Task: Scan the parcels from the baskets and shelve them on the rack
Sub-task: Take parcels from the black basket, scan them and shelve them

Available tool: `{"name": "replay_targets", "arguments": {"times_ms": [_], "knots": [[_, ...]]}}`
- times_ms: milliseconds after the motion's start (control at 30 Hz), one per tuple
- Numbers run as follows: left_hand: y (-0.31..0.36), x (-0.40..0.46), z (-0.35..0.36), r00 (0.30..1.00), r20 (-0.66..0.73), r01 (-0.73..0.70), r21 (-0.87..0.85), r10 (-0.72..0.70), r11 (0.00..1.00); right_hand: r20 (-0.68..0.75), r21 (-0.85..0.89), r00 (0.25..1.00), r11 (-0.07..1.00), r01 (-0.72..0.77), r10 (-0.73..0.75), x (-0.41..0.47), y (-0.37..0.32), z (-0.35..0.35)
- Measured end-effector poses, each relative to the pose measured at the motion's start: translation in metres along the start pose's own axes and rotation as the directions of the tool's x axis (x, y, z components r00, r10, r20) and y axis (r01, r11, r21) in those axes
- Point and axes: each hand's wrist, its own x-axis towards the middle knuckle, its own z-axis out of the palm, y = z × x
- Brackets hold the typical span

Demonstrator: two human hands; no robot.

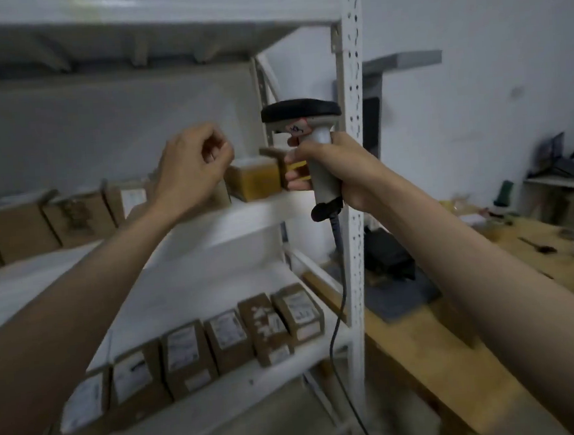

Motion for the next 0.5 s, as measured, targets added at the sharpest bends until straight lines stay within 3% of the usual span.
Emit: {"name": "replay_targets", "arguments": {"times_ms": [200, 333, 500], "knots": [[0.002, -0.075, 0.06, 0.953, 0.295, 0.115, -0.129, -0.073, 0.985, -0.096, -0.106, 0.973, 0.97, -0.22, 0.21, -0.049, 0.079, -0.035], [0.009, -0.115, 0.112, 0.907, 0.415, 0.162, -0.184, -0.073, 0.969, -0.164, -0.125, 0.923, 0.921, -0.369, 0.348, -0.078, 0.14, -0.066], [0.014, -0.176, 0.196, 0.798, 0.594, 0.263, -0.197, -0.099, 0.944, -0.255, -0.075, 0.789, 0.802, -0.592, 0.559, -0.111, 0.238, -0.105]]}}
